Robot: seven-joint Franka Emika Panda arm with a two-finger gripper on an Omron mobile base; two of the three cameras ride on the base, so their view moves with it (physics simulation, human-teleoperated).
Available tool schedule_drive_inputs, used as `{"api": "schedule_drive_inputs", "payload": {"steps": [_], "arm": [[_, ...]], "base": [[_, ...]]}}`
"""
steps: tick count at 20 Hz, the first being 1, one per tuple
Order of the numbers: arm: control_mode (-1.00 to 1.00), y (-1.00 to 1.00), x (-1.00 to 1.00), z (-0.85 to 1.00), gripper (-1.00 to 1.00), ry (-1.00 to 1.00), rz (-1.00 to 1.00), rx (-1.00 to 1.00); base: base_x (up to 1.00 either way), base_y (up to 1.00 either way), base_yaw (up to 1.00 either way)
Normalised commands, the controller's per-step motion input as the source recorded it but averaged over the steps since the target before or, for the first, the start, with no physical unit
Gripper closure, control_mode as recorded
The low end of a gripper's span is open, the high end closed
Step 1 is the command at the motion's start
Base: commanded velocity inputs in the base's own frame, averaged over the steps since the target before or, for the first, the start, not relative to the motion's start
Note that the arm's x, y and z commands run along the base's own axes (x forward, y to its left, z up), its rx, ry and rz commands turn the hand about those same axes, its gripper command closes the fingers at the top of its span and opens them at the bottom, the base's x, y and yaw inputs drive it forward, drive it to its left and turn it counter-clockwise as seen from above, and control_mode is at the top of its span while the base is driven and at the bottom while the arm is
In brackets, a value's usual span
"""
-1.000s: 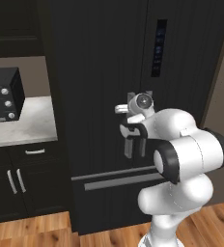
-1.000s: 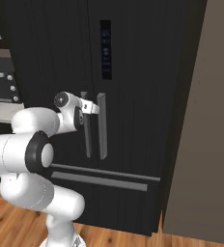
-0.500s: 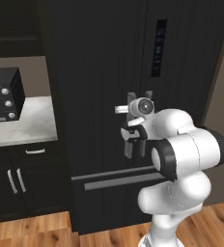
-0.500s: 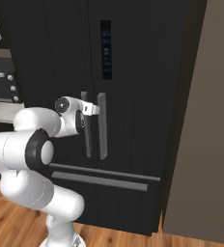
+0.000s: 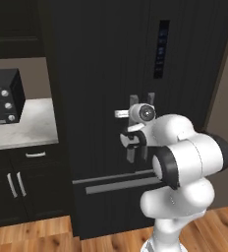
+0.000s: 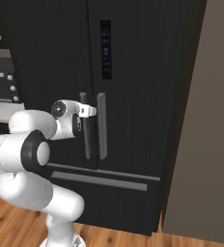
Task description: There is a bowl on the dining counter. Grab a lemon wedge from the fridge and place it in the bowl. Then get the liquor bottle and glass cup from the cabinet and place them next to the bowl.
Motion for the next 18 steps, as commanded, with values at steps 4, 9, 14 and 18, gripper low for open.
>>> {"api": "schedule_drive_inputs", "payload": {"steps": [4, 9, 14, 18], "arm": [[-1.0, 0.36, -0.62, 0.0, 1.0, 0.0, 0.09, 0.0], [-1.0, 0.42, -0.85, 0.0, 1.0, 0.0, 0.1, 0.0], [-1.0, 0.48, -1.0, 0.0, 1.0, 0.0, 0.13, 0.01], [-1.0, 0.57, -1.0, 0.01, 1.0, 0.05, 0.16, 0.02]], "base": [[0.0, 0.0, 0.0], [0.0, 0.0, 0.0], [0.0, 0.0, 0.0], [0.0, 0.0, 0.0]]}}
